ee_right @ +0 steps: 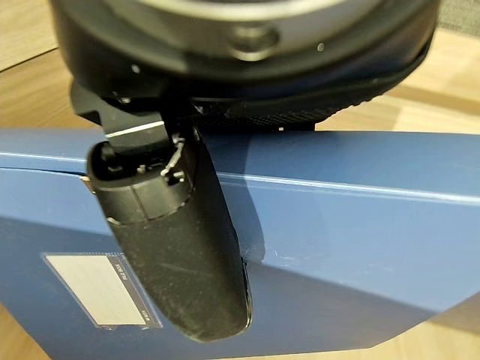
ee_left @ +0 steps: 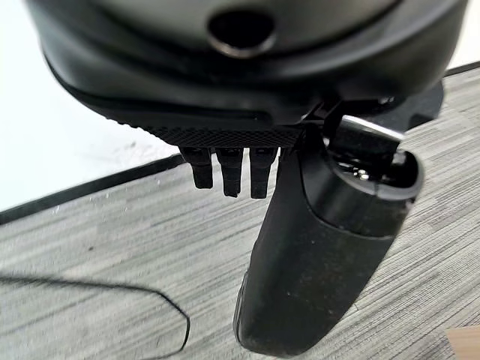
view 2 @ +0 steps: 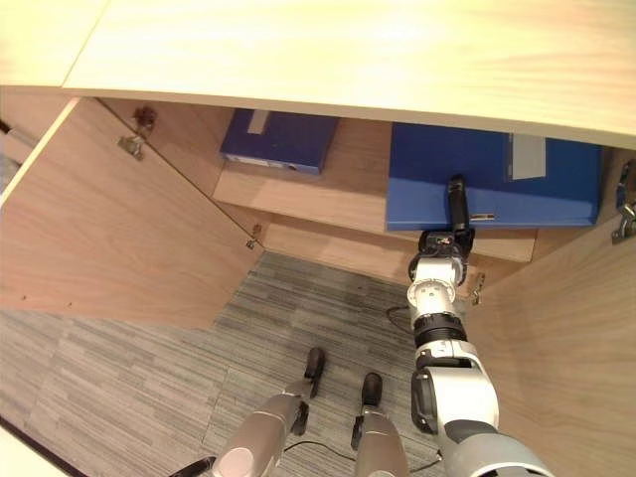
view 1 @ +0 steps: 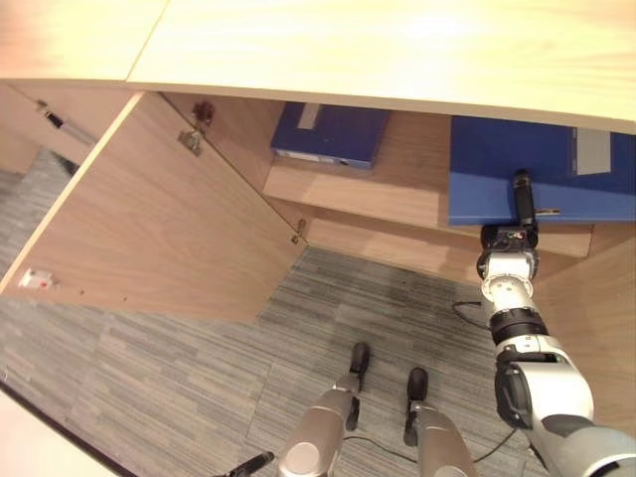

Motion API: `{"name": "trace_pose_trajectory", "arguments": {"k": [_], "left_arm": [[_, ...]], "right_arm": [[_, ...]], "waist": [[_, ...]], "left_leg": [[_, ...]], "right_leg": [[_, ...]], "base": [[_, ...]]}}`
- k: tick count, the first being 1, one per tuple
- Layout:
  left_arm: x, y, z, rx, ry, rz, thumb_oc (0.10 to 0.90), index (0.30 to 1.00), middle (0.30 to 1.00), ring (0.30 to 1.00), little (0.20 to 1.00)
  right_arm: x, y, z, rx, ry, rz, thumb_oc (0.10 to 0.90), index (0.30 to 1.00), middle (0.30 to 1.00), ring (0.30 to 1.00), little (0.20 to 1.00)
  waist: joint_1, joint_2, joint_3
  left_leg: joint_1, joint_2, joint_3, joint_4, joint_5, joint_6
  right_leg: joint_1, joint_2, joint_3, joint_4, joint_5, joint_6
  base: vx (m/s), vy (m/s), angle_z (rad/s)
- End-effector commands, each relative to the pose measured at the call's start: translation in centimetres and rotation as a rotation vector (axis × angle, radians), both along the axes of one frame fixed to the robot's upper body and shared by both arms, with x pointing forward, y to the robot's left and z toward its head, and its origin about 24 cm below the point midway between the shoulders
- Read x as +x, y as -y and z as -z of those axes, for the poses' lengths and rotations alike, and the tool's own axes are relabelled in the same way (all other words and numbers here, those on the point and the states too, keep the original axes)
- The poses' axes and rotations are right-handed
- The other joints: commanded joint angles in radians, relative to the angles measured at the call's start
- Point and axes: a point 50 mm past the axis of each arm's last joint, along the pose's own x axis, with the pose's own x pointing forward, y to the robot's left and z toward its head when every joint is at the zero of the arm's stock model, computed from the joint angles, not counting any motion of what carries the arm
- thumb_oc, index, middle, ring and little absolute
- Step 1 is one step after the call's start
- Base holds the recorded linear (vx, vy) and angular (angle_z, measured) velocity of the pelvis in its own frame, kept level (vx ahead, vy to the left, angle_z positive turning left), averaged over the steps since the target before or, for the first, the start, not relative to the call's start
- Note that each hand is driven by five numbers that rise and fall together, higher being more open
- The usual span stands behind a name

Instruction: Put the empty folder in the office cabinet

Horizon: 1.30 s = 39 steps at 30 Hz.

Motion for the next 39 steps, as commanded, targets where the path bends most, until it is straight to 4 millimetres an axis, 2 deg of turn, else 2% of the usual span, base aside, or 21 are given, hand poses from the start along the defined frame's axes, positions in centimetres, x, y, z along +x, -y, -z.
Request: {"name": "trace_pose_trajectory", "arguments": {"k": [1, 2, 4, 6, 7, 9, 10, 13, 14, 15, 16, 17, 18, 20, 22, 25, 27, 30, 35, 39], "left_arm": [[-6.8, -2.6, 0.0, 0.092, -0.187, -0.017, 0.8, 0.9, 0.9, 0.9, 0.9], [-7.2, -2.5, 0.0, 0.098, -0.203, -0.027, 0.8, 0.9, 0.9, 0.9, 0.9], [-7.2, -2.6, 0.0, 0.104, -0.202, -0.026, 0.8, 0.9, 0.9, 0.9, 0.9], [-6.7, -2.6, 0.0, 0.115, -0.19, -0.025, 0.8, 0.9, 0.9, 0.9, 0.9], [-6.0, -2.7, -0.1, 0.126, -0.172, -0.023, 0.8, 0.9, 0.9, 0.9, 0.9], [-5.6, -2.6, -0.1, 0.128, -0.16, -0.019, 0.8, 0.9, 0.9, 0.9, 0.9], [-5.3, -2.6, -0.1, 0.136, -0.151, -0.016, 0.8, 0.9, 0.9, 0.9, 0.9], [-4.4, -3.1, -0.3, 0.171, -0.129, -0.006, 0.8, 0.9, 0.9, 0.9, 0.9], [-4.3, -3.0, -0.3, 0.17, -0.128, -0.006, 0.8, 0.9, 0.9, 0.9, 0.9], [-2.8, -4.0, -0.7, 0.214, -0.087, 0.009, 0.8, 0.9, 0.9, 0.9, 0.9], [-2.8, -4.0, -0.7, 0.213, -0.086, 0.008, 0.8, 0.9, 0.9, 0.9, 0.9], [-1.6, -4.3, -1.0, 0.239, -0.049, -0.005, 0.8, 0.9, 0.9, 0.9, 0.9], [-1.6, -4.3, -1.0, 0.239, -0.048, -0.005, 0.8, 0.9, 0.9, 0.9, 0.9], [-0.4, -4.3, -1.2, 0.253, -0.009, 0.004, 0.8, 0.9, 0.9, 0.9, 0.9], [1.8, -4.4, -1.7, 0.277, 0.063, 0.004, 0.8, 0.9, 0.9, 0.9, 0.9], [2.2, -4.2, -1.8, 0.28, 0.076, 0.006, 0.8, 0.9, 0.9, 0.9, 0.9], [3.0, -4.3, -2.1, 0.302, 0.096, 0.024, 0.8, 0.9, 0.9, 0.9, 0.9], [2.9, -4.4, -2.1, 0.308, 0.089, 0.022, 0.8, 0.9, 0.9, 0.9, 0.9], [1.5, -5.0, -1.9, 0.31, 0.032, 0.012, 0.8, 0.9, 0.9, 0.9, 0.9], [1.0, -5.2, -1.8, 0.309, 0.012, -0.003, 0.8, 0.9, 0.9, 0.9, 0.9]], "right_arm": [[-0.3, -0.6, -6.2, -0.193, 0.294, -0.015, 0.4, 0.3, 0.3, 0.3, 0.3], [-0.5, -1.3, -6.1, -0.192, 0.309, -0.033, 0.4, 0.3, 0.3, 0.3, 0.3], [-0.6, -1.7, -6.0, -0.194, 0.308, -0.044, 0.4, 0.3, 0.3, 0.3, 0.3], [-0.8, -2.4, -6.3, -0.212, 0.331, -0.066, 0.4, 0.3, 0.3, 0.3, 0.3], [-0.8, -2.8, -6.6, -0.219, 0.345, -0.082, 0.4, 0.3, 0.3, 0.3, 0.3], [-0.9, -3.0, -6.8, -0.232, 0.353, -0.088, 0.4, 0.3, 0.3, 0.3, 0.3], [-1.0, -3.3, -6.9, -0.242, 0.361, -0.098, 0.4, 0.3, 0.3, 0.3, 0.3], [-1.1, -3.8, -7.2, -0.233, 0.383, -0.11, 0.4, 0.3, 0.3, 0.3, 0.3], [-1.1, -3.8, -7.3, -0.234, 0.384, -0.11, 0.4, 0.3, 0.3, 0.3, 0.3], [-0.8, -4.8, -8.1, -0.247, 0.398, -0.133, 0.4, 0.3, 0.3, 0.3, 0.3], [-0.8, -4.8, -8.1, -0.248, 0.399, -0.133, 0.4, 0.3, 0.3, 0.3, 0.3], [-0.6, -5.4, -9.6, -0.263, 0.428, -0.134, 0.4, 0.3, 0.3, 0.3, 0.3], [-0.6, -5.4, -9.7, -0.263, 0.429, -0.134, 0.4, 0.3, 0.3, 0.3, 0.3], [-0.6, -6.2, -10.9, -0.243, 0.47, -0.142, 0.4, 0.3, 0.3, 0.3, 0.3], [-0.5, -6.7, -11.7, -0.236, 0.486, -0.147, 0.4, 0.3, 0.3, 0.3, 0.3], [-0.5, -6.5, -11.8, -0.256, 0.471, -0.135, 0.4, 0.3, 0.3, 0.3, 0.3], [-0.2, -6.4, -12.0, -0.299, 0.431, -0.119, 0.4, 0.3, 0.3, 0.3, 0.3], [-0.1, -6.5, -12.1, -0.309, 0.427, -0.122, 0.4, 0.3, 0.3, 0.3, 0.3], [0.2, -6.5, -14.4, -0.389, 0.444, -0.116, 0.4, 0.3, 0.3, 0.3, 0.3], [0.4, -7.1, -15.3, -0.465, 0.44, -0.141, 0.4, 0.3, 0.3, 0.3, 0.3]], "waist": [[0.021, -0.003, -0.134], [0.027, 0.006, -0.147], [0.031, 0.003, -0.155], [0.029, -0.007, -0.154], [0.027, -0.013, -0.151], [0.033, -0.015, -0.154], [0.03, -0.018, -0.151], [0.028, -0.005, -0.144], [0.031, -0.002, -0.145], [0.027, 0.003, -0.101], [0.029, 0.006, -0.101], [0.034, -0.002, -0.068], [0.033, -0.001, -0.067], [0.029, -0.006, -0.037], [0.002, -0.028, 0.003], [-0.002, -0.038, 0.002], [0.005, -0.046, 0.004], [0.012, -0.045, 0.003], [0.021, -0.053, 0.0], [0.03, -0.065, -0.004]], "left_leg": [[0.005, -0.009, 0.019, -0.021, 0.07, 0.043], [0.015, -0.005, 0.011, -0.026, 0.081, 0.051], [0.013, -0.004, 0.025, -0.016, 0.072, 0.061], [0.0, -0.007, 0.063, 0.03, 0.046, 0.082], [-0.012, -0.016, 0.086, 0.07, 0.015, 0.103], [-0.023, -0.02, 0.102, 0.091, -0.005, 0.115], [-0.019, -0.031, 0.108, 0.1, -0.024, 0.127], [-0.014, -0.042, 0.121, 0.11, -0.054, 0.151], [-0.018, -0.037, 0.123, 0.108, -0.049, 0.15], [-0.011, -0.034, 0.157, 0.125, -0.079, 0.157], [-0.014, -0.03, 0.157, 0.124, -0.075, 0.156], [-0.018, -0.024, 0.195, 0.144, -0.094, 0.149], [-0.019, -0.024, 0.194, 0.146, -0.094, 0.148], [-0.02, -0.01, 0.221, 0.151, -0.105, 0.145], [-0.005, -0.005, 0.219, 0.157, -0.121, 0.144], [-0.012, -0.01, 0.211, 0.168, -0.123, 0.141], [-0.033, -0.008, 0.195, 0.165, -0.117, 0.126], [-0.038, 0.001, 0.186, 0.165, -0.115, 0.121], [-0.063, 0.012, 0.162, 0.162, -0.105, 0.107], [-0.06, 0.012, 0.148, 0.127, -0.085, 0.104]], "right_leg": [[0.145, 0.046, 0.059, 0.036, -0.155, 0.078], [0.151, 0.039, 0.089, 0.018, -0.148, 0.088], [0.148, 0.027, 0.104, 0.015, -0.151, 0.095], [0.144, -0.006, 0.121, 0.026, -0.161, 0.114], [0.124, -0.036, 0.138, 0.046, -0.162, 0.128], [0.114, -0.052, 0.148, 0.054, -0.163, 0.138], [0.109, -0.073, 0.151, 0.069, -0.165, 0.146], [0.022, -0.106, 0.155, 0.183, -0.126, 0.164], [0.014, -0.101, 0.158, 0.187, -0.122, 0.164], [-0.071, -0.125, 0.1, 0.291, -0.089, 0.154], [-0.075, -0.121, 0.101, 0.29, -0.083, 0.153], [-0.102, -0.143, -0.002, 0.246, -0.074, 0.148], [-0.1, -0.142, -0.003, 0.243, -0.073, 0.148], [-0.172, -0.126, -0.067, 0.18, -0.022, 0.146], [-0.261, -0.093, -0.082, 0.1, 0.05, 0.153], [-0.229, -0.093, -0.088, 0.046, 0.057, 0.151], [-0.206, -0.071, -0.102, -0.008, 0.079, 0.133], [-0.203, -0.062, -0.106, -0.012, 0.08, 0.128], [-0.224, -0.049, -0.1, 0.015, 0.064, 0.114], [-0.228, -0.04, -0.097, 0.001, 0.065, 0.112]], "base": [[0.18, 0.264, -1.04], [0.18, 0.264, -1.33], [0.12, 0.248, -1.52], [0.13, 0.342, -0.64], [0.07, 0.278, -0.42], [0.08, 0.232, -0.41], [0.11, 0.269, -0.33], [0.04, 0.223, -0.39], [-0.07, 0.214, -0.39], [-0.1, 0.145, -0.3], [-0.14, 0.178, -0.45], [-0.07, 0.031, -0.39], [-0.09, 0.025, -0.5], [-0.04, -0.038, -0.61], [0.03, -0.107, -0.52], [0.04, -0.104, -0.08], [0.01, -0.228, 0.09], [0.02, -0.139, 0.29], [0.02, -0.115, 0.16], [0.03, -0.056, 0.17]]}}
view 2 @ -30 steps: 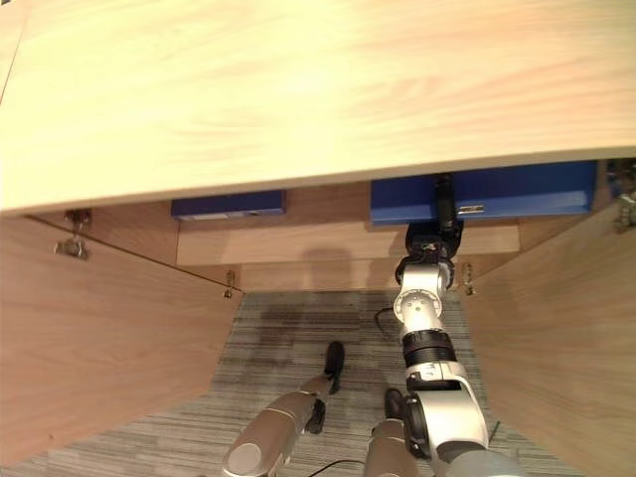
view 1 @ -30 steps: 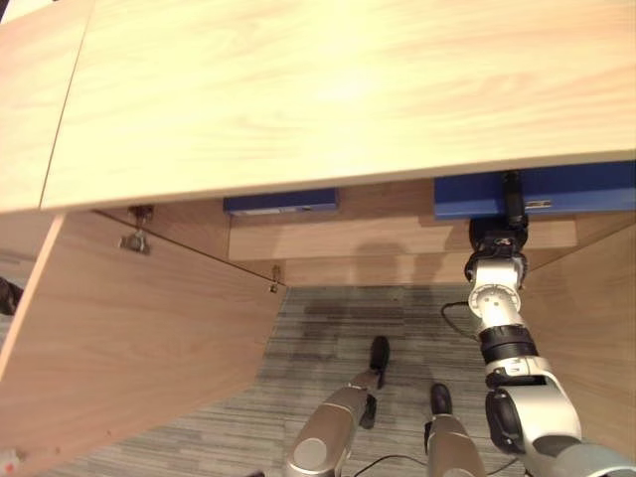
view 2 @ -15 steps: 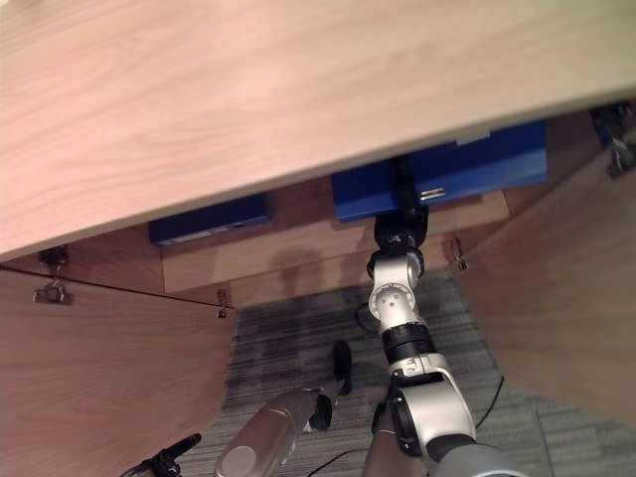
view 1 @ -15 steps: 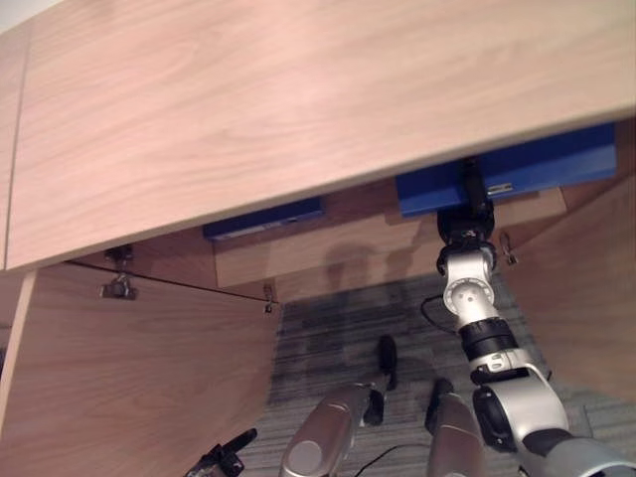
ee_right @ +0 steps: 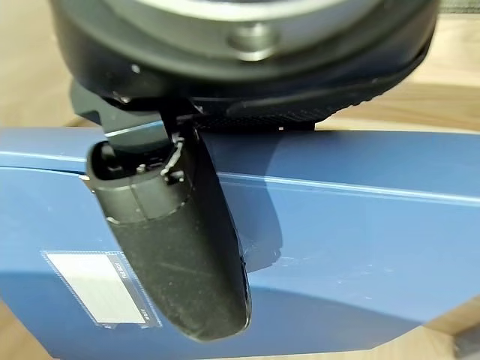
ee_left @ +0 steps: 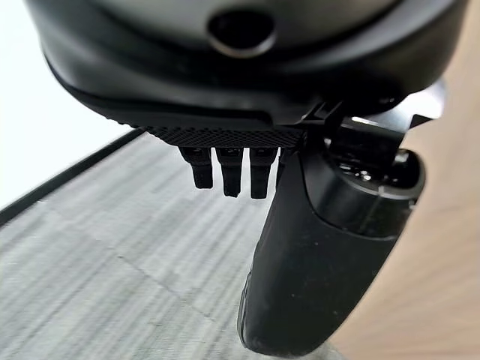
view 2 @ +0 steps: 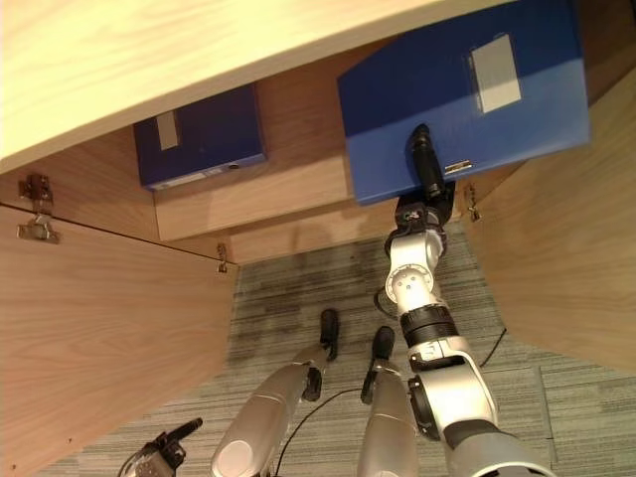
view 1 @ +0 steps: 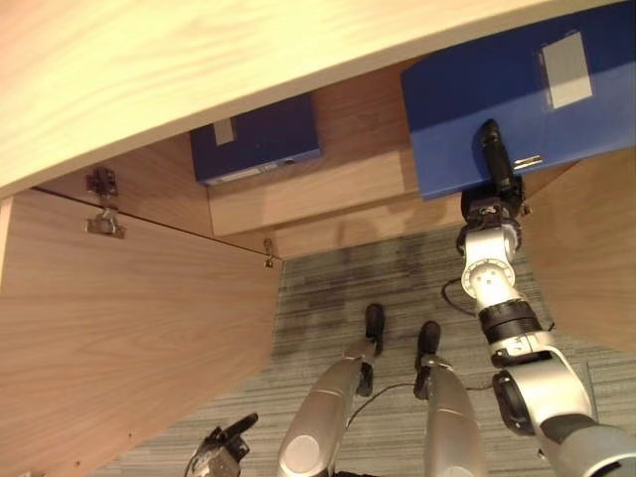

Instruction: Put the empty folder in the office cabinet

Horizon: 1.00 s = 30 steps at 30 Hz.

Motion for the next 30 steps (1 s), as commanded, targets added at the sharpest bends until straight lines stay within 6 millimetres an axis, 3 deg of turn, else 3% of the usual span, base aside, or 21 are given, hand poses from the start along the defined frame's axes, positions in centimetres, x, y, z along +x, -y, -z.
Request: {"name": "trace_pose_trajectory", "arguments": {"k": [1, 8, 19, 20, 21, 26, 30], "left_arm": [[-3.9, -3.8, -0.1, 0.115, -0.14, -0.056, 0.8, 0.9, 0.9, 0.9, 0.9], [-3.6, -4.3, -0.4, 0.142, -0.119, -0.056, 0.8, 0.9, 0.9, 0.9, 0.9], [-4.3, -4.7, -0.4, 0.165, -0.159, -0.035, 0.8, 0.9, 0.9, 0.9, 0.9], [-4.2, -4.8, -0.4, 0.166, -0.157, -0.032, 0.8, 0.9, 0.9, 0.9, 0.9], [-4.1, -4.8, -0.5, 0.169, -0.157, -0.026, 0.8, 0.9, 0.9, 0.9, 0.9], [-3.9, -5.0, -0.6, 0.171, -0.153, -0.006, 0.8, 0.9, 0.9, 0.9, 0.9], [-2.9, -5.1, -0.8, 0.169, -0.113, 0.023, 0.8, 0.9, 0.9, 0.9, 0.9]], "right_arm": [[-0.2, -2.8, -9.0, -0.201, 0.308, -0.054, 0.4, 0.3, 0.3, 0.3, 0.3], [0.2, -2.8, -10.7, -0.273, 0.312, -0.049, 0.4, 0.3, 0.3, 0.3, 0.3], [-0.1, -1.0, -14.2, -0.117, 0.387, 0.051, 0.4, 0.3, 0.3, 0.3, 0.3], [0.0, -0.8, -14.3, -0.105, 0.383, 0.061, 0.552, 0.528, 0.528, 0.528, 0.528], [0.1, -0.6, -14.4, -0.108, 0.37, 0.071, 0.8, 0.9, 0.9, 0.9, 0.9], [0.6, -0.3, -14.2, -0.159, 0.319, 0.074, 0.8, 0.9, 0.9, 0.9, 0.9], [1.9, -1.0, -12.5, -0.39, 0.178, 0.015, 0.8, 0.9, 0.9, 0.9, 0.9]], "waist": [[0.018, -0.043, -0.045], [0.034, -0.054, -0.045], [0.074, -0.054, -0.055], [0.077, -0.052, -0.054], [0.08, -0.05, -0.054], [0.084, -0.04, -0.047], [0.077, -0.039, -0.032]], "left_leg": [[0.068, 0.016, -0.06, 0.022, -0.016, 0.035], [0.084, 0.023, -0.085, -0.037, 0.017, 0.024], [0.081, 0.026, -0.144, -0.086, 0.041, 0.01], [0.081, 0.024, -0.147, -0.086, 0.041, 0.01], [0.08, 0.024, -0.149, -0.086, 0.042, 0.01], [0.084, 0.021, -0.157, -0.093, 0.043, 0.01], [0.087, 0.022, -0.153, -0.093, 0.046, 0.009]], "right_leg": [[0.133, 0.025, -0.015, -0.202, 0.049, 0.047], [0.143, 0.036, -0.033, -0.215, 0.037, 0.041], [0.134, 0.033, -0.088, -0.189, -0.01, 0.034], [0.132, 0.033, -0.091, -0.184, -0.013, 0.034], [0.13, 0.032, -0.093, -0.18, -0.014, 0.033], [0.119, 0.032, -0.096, -0.161, -0.024, 0.03], [0.112, 0.034, -0.095, -0.154, -0.022, 0.025]], "base": [[0.05, -0.072, -0.09], [0.06, -0.084, 0.04], [0.09, -0.075, 0.27], [0.06, -0.032, 0.19], [0.05, -0.031, 0.18], [0.01, -0.007, 0.03], [0.0, 0.0, 0.0]]}}
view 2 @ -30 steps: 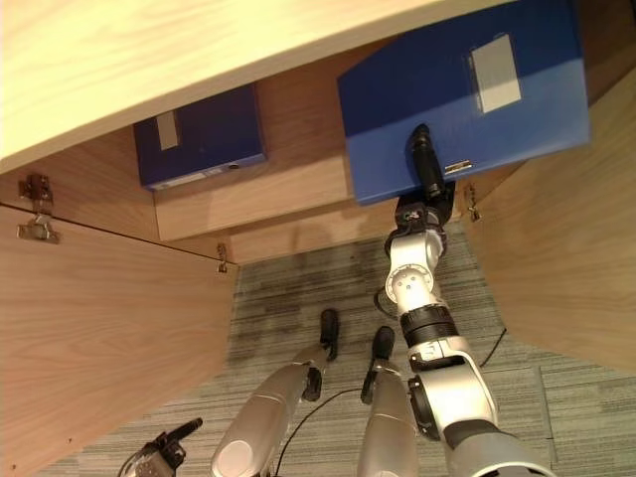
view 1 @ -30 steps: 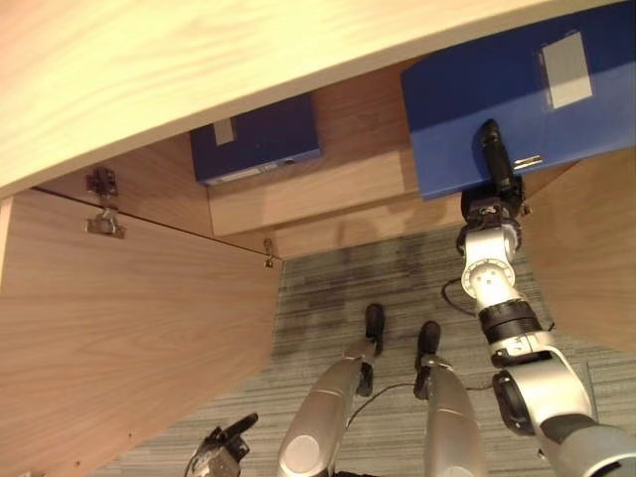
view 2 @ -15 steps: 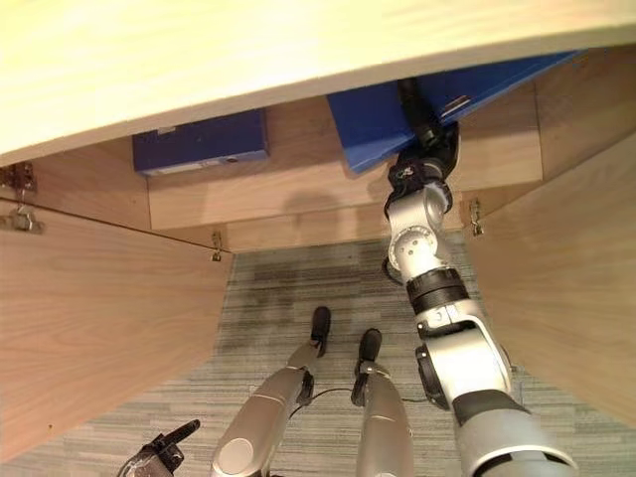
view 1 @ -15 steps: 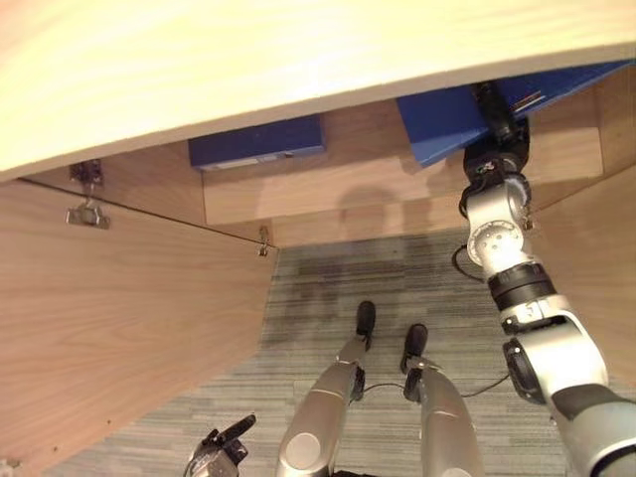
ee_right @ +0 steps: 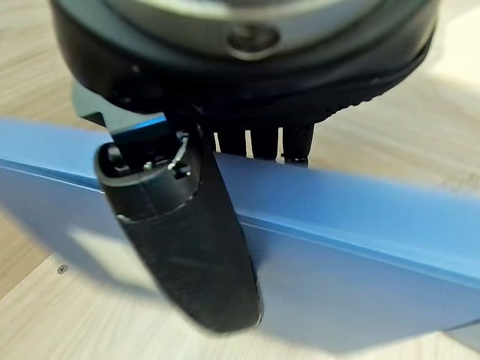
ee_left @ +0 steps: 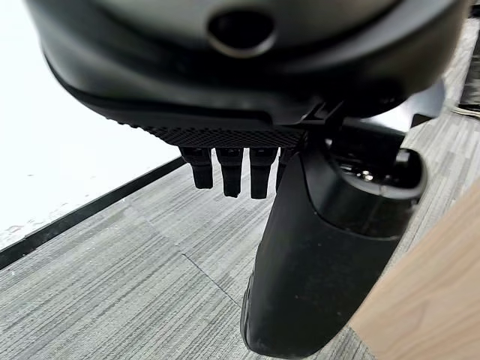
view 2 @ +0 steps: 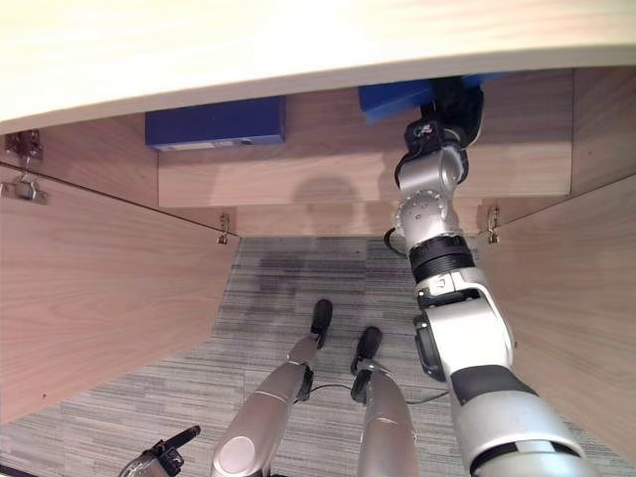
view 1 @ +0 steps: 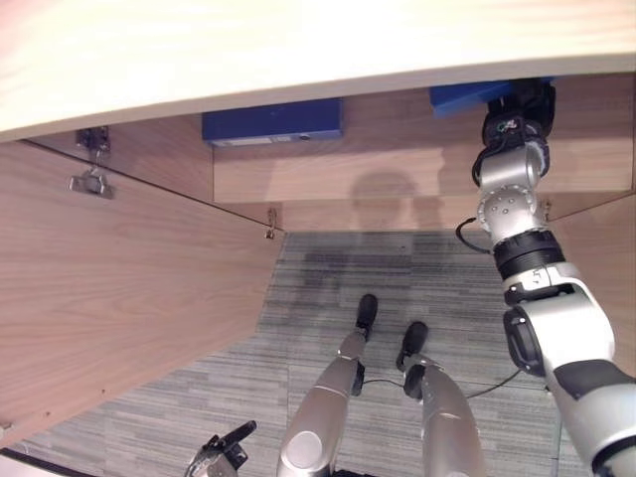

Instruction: Put the empty folder in the office cabinet

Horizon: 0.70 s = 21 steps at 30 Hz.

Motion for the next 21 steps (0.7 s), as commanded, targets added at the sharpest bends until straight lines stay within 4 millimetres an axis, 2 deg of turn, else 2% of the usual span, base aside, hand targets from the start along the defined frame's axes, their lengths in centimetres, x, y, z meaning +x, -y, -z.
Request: {"name": "trace_pose_trajectory", "arguments": {"k": [1, 5, 7, 8, 13, 16, 21], "left_arm": [[-2.6, -4.7, -0.8, 0.143, -0.102, 0.006, 0.8, 0.9, 0.9, 0.9, 0.9], [-1.5, -5.0, -1.2, 0.153, -0.059, 0.049, 0.8, 0.9, 0.9, 0.9, 0.9], [-1.0, -5.2, -1.4, 0.16, -0.043, 0.08, 0.8, 0.9, 0.9, 0.9, 0.9], [-1.0, -5.2, -1.4, 0.16, -0.043, 0.08, 0.8, 0.9, 0.9, 0.9, 0.9], [-0.1, -5.4, -1.8, 0.158, -0.013, 0.161, 0.8, 0.9, 0.9, 0.9, 0.9], [-0.5, -5.4, -1.7, 0.15, -0.014, 0.171, 0.8, 0.9, 0.9, 0.9, 0.9], [-0.6, -5.5, -1.6, 0.14, -0.017, 0.197, 0.8, 0.9, 0.9, 0.9, 0.9]], "right_arm": [[-0.2, -1.4, -4.8, -0.306, 0.109, -0.069, 0.8, 0.9, 0.9, 0.9, 0.9], [0.6, -2.7, -2.8, -0.611, -0.012, -0.165, 0.8, 0.9, 0.9, 0.9, 0.9], [0.8, -2.8, -2.4, -0.717, -0.039, -0.194, 0.8, 0.9, 0.9, 0.9, 0.9], [0.8, -2.8, -2.4, -0.717, -0.039, -0.194, 0.8, 0.9, 0.9, 0.9, 0.9], [0.3, -4.9, -2.3, -1.022, -0.008, -0.356, 0.8, 0.9, 0.9, 0.9, 0.9], [-0.2, -5.6, -1.9, -1.073, 0.034, -0.442, 0.8, 0.9, 0.9, 0.9, 0.9], [-0.5, -4.9, -2.1, -1.063, 0.07, -0.474, 0.8, 0.9, 0.9, 0.9, 0.9]], "waist": [[0.023, -0.035, -0.027], [0.016, -0.044, -0.014], [0.015, -0.048, -0.005], [0.015, -0.047, -0.005], [0.014, -0.054, 0.009], [0.016, -0.053, 0.006], [0.017, -0.048, 0.001]], "left_leg": [[0.085, -0.013, 0.026, 0.0, -0.106, -0.01], [0.085, -0.011, 0.029, 0.008, -0.106, -0.009], [0.084, -0.009, 0.031, 0.017, -0.108, -0.01], [0.084, -0.009, 0.031, 0.017, -0.108, -0.01], [0.082, -0.007, 0.035, 0.026, -0.102, -0.016], [0.088, -0.006, 0.037, 0.022, -0.097, -0.018], [0.098, -0.003, 0.04, 0.014, -0.092, -0.023]], "right_leg": [[0.111, -0.003, 0.065, -0.205, 0.065, 0.088], [0.114, 0.001, 0.069, -0.209, 0.073, 0.086], [0.116, 0.001, 0.071, -0.212, 0.078, 0.086], [0.116, 0.001, 0.071, -0.212, 0.078, 0.086], [0.132, 0.003, 0.073, -0.231, 0.09, 0.089], [0.143, 0.003, 0.071, -0.24, 0.095, 0.092], [0.155, 0.004, 0.072, -0.254, 0.101, 0.097]], "base": [[0.0, 0.0, 0.0], [-0.02, -0.01, -0.02], [-0.03, -0.006, -0.01], [-0.05, -0.007, 0.0], [-0.04, -0.013, -0.02], [-0.03, -0.018, -0.04], [-0.01, -0.003, -0.01]]}}
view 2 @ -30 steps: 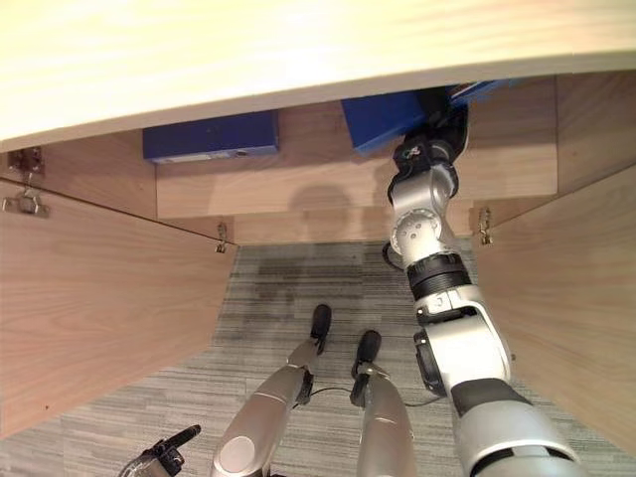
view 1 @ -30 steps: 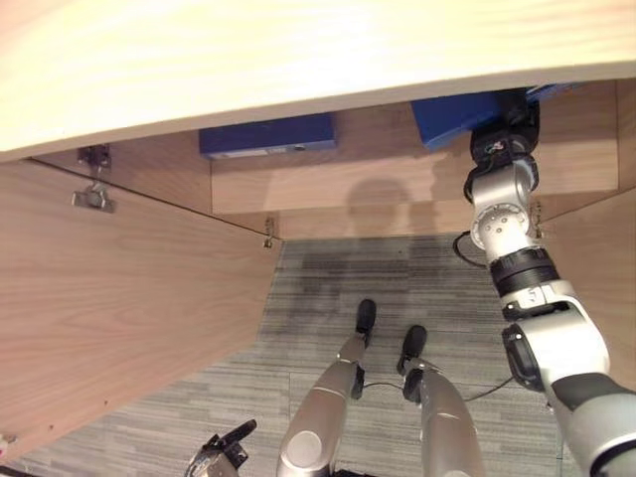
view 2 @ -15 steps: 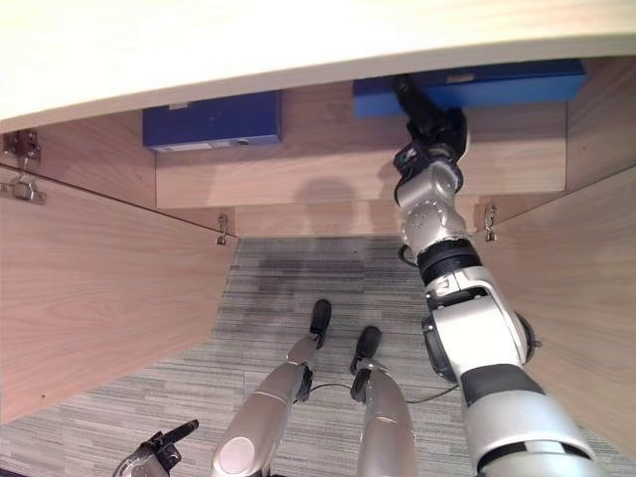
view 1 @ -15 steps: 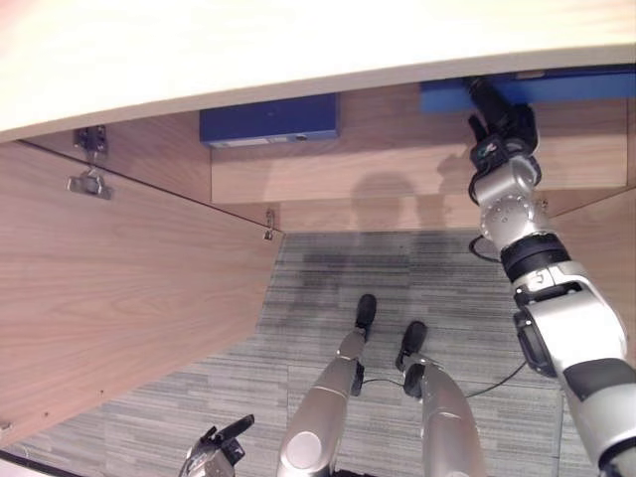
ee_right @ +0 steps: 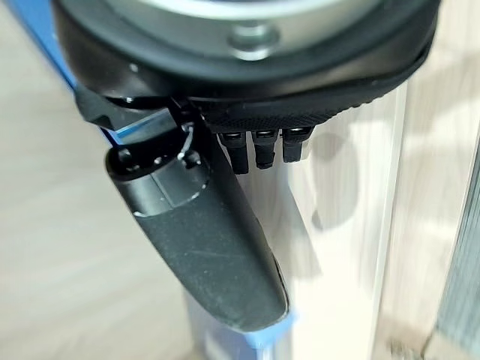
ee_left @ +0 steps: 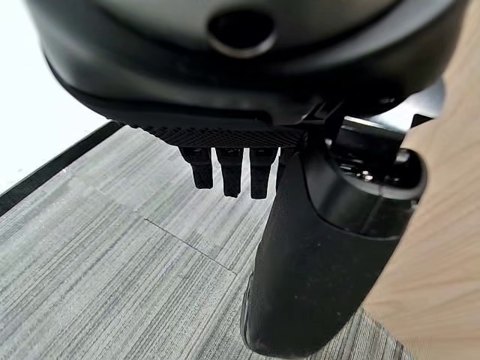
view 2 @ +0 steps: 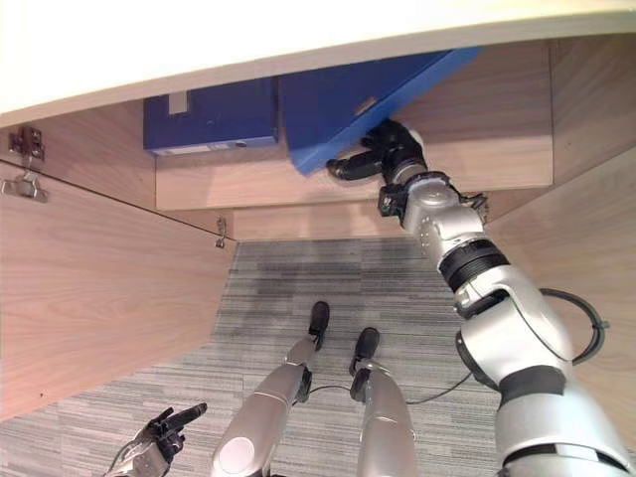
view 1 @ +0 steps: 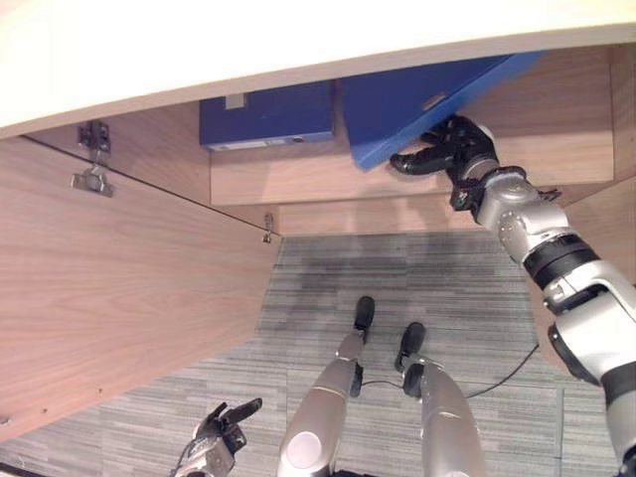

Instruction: Put the empty folder in the office cabinet

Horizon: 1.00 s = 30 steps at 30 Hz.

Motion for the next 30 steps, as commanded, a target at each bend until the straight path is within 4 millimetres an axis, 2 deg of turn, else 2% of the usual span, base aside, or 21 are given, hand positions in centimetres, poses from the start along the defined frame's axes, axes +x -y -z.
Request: {"name": "trace_pose_trajectory", "arguments": {"k": [1, 9, 13, 14, 15, 16, 18, 19, 20, 22, 26, 30], "left_arm": [[-3.6, -4.4, -0.2, 0.131, -0.132, 0.006, 0.8, 0.9, 0.9, 0.9, 0.9], [-4.0, -4.2, 0.1, 0.11, -0.142, 0.007, 0.8, 0.9, 0.9, 0.9, 0.9], [-4.2, -4.3, 0.1, 0.105, -0.148, 0.009, 0.8, 0.9, 0.9, 0.9, 0.9], [-4.7, -4.3, 0.2, 0.096, -0.155, 0.0, 0.8, 0.9, 0.9, 0.9, 0.9], [-4.7, -4.3, 0.2, 0.096, -0.155, 0.0, 0.8, 0.9, 0.9, 0.9, 0.9], [-4.6, -4.5, 0.2, 0.099, -0.152, 0.0, 0.8, 0.9, 0.9, 0.9, 0.9], [-4.5, -4.9, 0.0, 0.107, -0.144, -0.014, 0.8, 0.9, 0.9, 0.9, 0.9], [-4.4, -4.9, -0.1, 0.104, -0.137, -0.014, 0.8, 0.9, 0.9, 0.9, 0.9], [-4.8, -5.0, -0.1, 0.102, -0.135, -0.018, 0.8, 0.9, 0.9, 0.9, 0.9], [-4.6, -5.1, -0.1, 0.103, -0.126, 0.003, 0.8, 0.9, 0.9, 0.9, 0.9], [-4.2, -6.0, -0.7, 0.139, -0.11, 0.018, 0.8, 0.9, 0.9, 0.9, 0.9], [-3.6, -5.6, -0.7, 0.126, -0.106, 0.054, 0.8, 0.9, 0.9, 0.9, 0.9]], "right_arm": [[-0.8, -2.7, -5.7, 0.018, 0.217, -0.158, 0.8, 0.9, 0.9, 0.9, 0.9], [-0.8, -2.8, -5.8, 0.134, 0.228, -0.171, 0.8, 0.9, 0.9, 0.9, 0.9], [-0.5, -2.6, -5.4, 0.099, 0.212, -0.15, 0.8, 0.9, 0.9, 0.9, 0.9], [-0.2, -2.1, -4.9, -0.031, 0.191, -0.115, 0.8, 0.9, 0.9, 0.9, 0.9], [-0.2, -2.1, -5.0, -0.032, 0.191, -0.115, 0.8, 0.9, 0.9, 0.9, 0.9], [0.0, -1.5, -4.7, -0.148, 0.172, -0.082, 0.8, 0.9, 0.9, 0.9, 0.9], [0.3, -0.7, -4.0, -0.502, 0.13, -0.051, 0.8, 0.9, 0.9, 0.9, 0.9], [0.2, -0.1, -3.8, -0.725, 0.117, -0.043, 0.8, 0.9, 0.9, 0.9, 0.9], [-0.1, 0.2, -4.0, -1.031, 0.117, -0.062, 0.8, 0.9, 0.9, 0.9, 0.9], [-0.1, 1.4, -3.3, -1.281, 0.068, -0.056, 0.8, 0.9, 0.9, 0.9, 0.9], [0.3, 2.5, -1.8, -1.565, -0.067, -0.049, 0.8, 0.9, 0.9, 0.9, 0.9], [0.6, 2.6, -1.2, -1.597, -0.105, -0.028, 0.8, 0.9, 0.9, 0.9, 0.9]], "waist": [[0.017, -0.048, 0.001], [0.018, -0.047, -0.006], [0.018, -0.048, -0.009], [0.017, -0.052, -0.01], [0.017, -0.052, -0.01], [0.016, -0.056, -0.01], [0.01, -0.068, -0.006], [0.005, -0.075, -0.004], [0.0, -0.087, -0.001], [-0.002, -0.093, 0.007], [0.013, -0.09, 0.013], [0.021, -0.082, 0.022]], "left_leg": [[0.083, -0.015, 0.025, 0.012, -0.107, -0.014], [0.091, -0.014, 0.028, 0.005, -0.105, -0.015], [0.093, -0.014, 0.028, 0.0, -0.104, -0.017], [0.091, -0.014, 0.03, -0.001, -0.102, -0.017], [0.091, -0.014, 0.03, -0.001, -0.102, -0.017], [0.09, -0.013, 0.03, -0.002, -0.1, -0.017], [0.086, -0.011, 0.028, -0.007, -0.095, -0.018], [0.084, -0.01, 0.027, -0.01, -0.093, -0.018], [0.079, -0.009, 0.026, -0.014, -0.09, -0.019], [0.077, -0.008, 0.023, -0.02, -0.087, -0.02], [0.068, -0.011, 0.014, -0.028, -0.08, -0.022], [0.057, -0.013, 0.016, -0.037, -0.07, -0.023]], "right_leg": [[0.158, -0.001, 0.069, -0.272, 0.095, 0.11], [0.17, 0.0, 0.069, -0.287, 0.099, 0.111], [0.173, 0.001, 0.068, -0.295, 0.101, 0.111], [0.173, 0.001, 0.065, -0.297, 0.105, 0.112], [0.173, 0.001, 0.065, -0.297, 0.105, 0.112], [0.171, 0.001, 0.066, -0.299, 0.107, 0.112], [0.169, 0.003, 0.065, -0.304, 0.111, 0.112], [0.166, 0.003, 0.065, -0.305, 0.114, 0.113], [0.161, 0.004, 0.063, -0.309, 0.118, 0.113], [0.16, 0.005, 0.062, -0.312, 0.122, 0.115], [0.156, 0.004, 0.056, -0.321, 0.125, 0.116], [0.146, 0.007, 0.059, -0.331, 0.136, 0.117]], "base": [[0.0, 0.0, 0.0], [0.0, -0.001, -0.01], [0.0, 0.0, 0.0], [0.0, 0.0, 0.0], [0.0, 0.0, 0.0], [0.0, 0.0, 0.0], [0.0, 0.0, 0.0], [0.0, 0.0, 0.0], [0.0, 0.0, 0.0], [-0.01, -0.005, -0.02], [-0.01, -0.02, -0.01], [-0.01, -0.003, 0.01]]}}
